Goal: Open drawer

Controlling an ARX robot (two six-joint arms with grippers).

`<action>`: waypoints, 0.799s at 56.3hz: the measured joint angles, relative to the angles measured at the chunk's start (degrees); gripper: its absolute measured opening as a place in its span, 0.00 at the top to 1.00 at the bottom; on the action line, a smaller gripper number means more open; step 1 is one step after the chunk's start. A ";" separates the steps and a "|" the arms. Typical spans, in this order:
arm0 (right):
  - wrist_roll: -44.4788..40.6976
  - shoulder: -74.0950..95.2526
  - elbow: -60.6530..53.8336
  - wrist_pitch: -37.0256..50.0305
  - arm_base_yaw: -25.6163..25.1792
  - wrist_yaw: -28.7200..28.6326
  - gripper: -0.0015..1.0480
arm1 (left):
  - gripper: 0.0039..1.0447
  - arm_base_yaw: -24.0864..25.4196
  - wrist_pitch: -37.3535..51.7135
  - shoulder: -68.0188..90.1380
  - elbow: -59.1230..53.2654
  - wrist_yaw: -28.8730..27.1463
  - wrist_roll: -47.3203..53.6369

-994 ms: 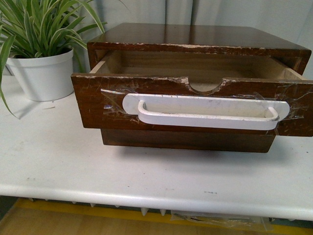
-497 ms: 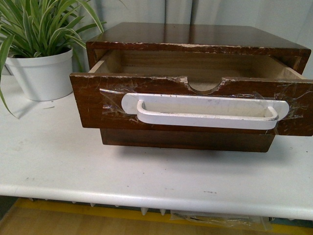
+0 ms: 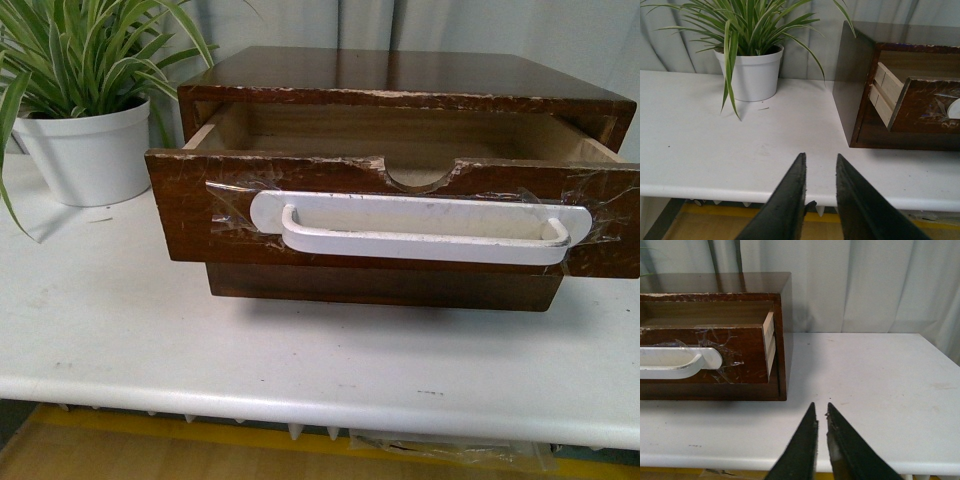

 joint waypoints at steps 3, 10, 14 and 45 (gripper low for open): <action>0.00 0.00 0.00 0.00 0.00 0.00 0.70 | 0.63 0.00 0.00 0.00 0.00 0.02 0.00; 0.00 0.00 0.00 0.00 0.00 0.02 0.51 | 0.44 0.00 0.00 0.00 0.00 0.02 0.00; 0.00 0.00 -0.02 0.00 0.00 0.00 0.39 | 0.32 0.00 0.00 -0.02 0.00 0.02 0.00; 0.02 0.00 0.00 0.00 0.00 0.02 0.09 | 0.06 0.00 0.00 -0.02 0.00 0.02 0.00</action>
